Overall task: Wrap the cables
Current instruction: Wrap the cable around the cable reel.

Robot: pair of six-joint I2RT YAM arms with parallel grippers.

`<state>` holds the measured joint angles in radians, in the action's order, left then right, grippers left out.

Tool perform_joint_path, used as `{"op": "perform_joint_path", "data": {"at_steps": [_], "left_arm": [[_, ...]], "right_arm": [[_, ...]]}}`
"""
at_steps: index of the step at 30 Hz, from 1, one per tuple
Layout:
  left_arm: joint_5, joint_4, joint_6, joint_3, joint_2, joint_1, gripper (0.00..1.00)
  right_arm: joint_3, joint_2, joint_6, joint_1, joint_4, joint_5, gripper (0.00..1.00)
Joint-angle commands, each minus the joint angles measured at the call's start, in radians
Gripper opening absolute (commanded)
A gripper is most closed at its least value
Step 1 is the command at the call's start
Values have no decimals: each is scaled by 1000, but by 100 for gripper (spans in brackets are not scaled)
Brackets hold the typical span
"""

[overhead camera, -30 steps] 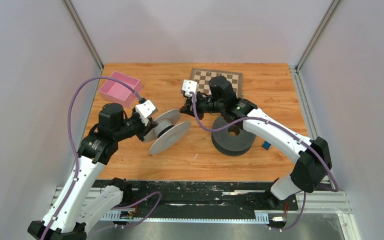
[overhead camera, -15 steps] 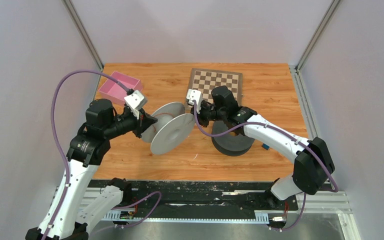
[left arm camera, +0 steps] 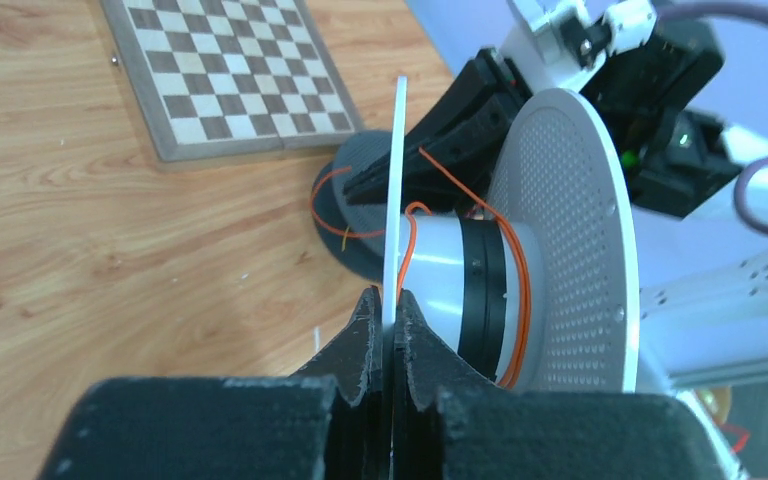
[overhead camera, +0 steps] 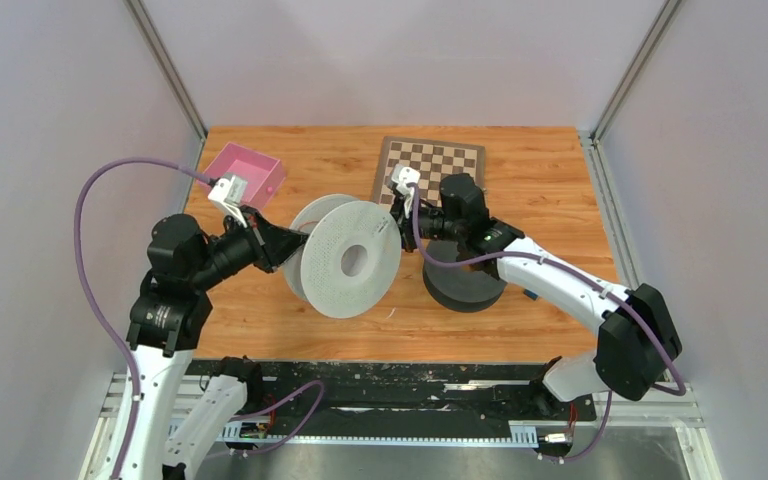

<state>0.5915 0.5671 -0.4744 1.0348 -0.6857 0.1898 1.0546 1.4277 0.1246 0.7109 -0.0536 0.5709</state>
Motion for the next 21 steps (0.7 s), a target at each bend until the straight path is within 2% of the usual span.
{"op": "perform_joint_path", "data": {"at_steps": [1,9,13,16,21], "left_arm": [[-147,-283,-249,0,20,-78,0],[-299,-279,-342,-18,57,-130,0],[-278,-373,-450,-84,68,-134,0],[-250,-516,-563,-175,83,-134,0],[-294,-553,-620,-226,108,-134,0]], "right_arm": [[1,-39,-117,20,-69,129,0],[-6,-71,-249,7,-70,90,0],[-32,-69,-381,8,-122,129,0],[-58,-73,-472,8,-194,158,0],[-74,-81,-578,9,-255,141,1]]}}
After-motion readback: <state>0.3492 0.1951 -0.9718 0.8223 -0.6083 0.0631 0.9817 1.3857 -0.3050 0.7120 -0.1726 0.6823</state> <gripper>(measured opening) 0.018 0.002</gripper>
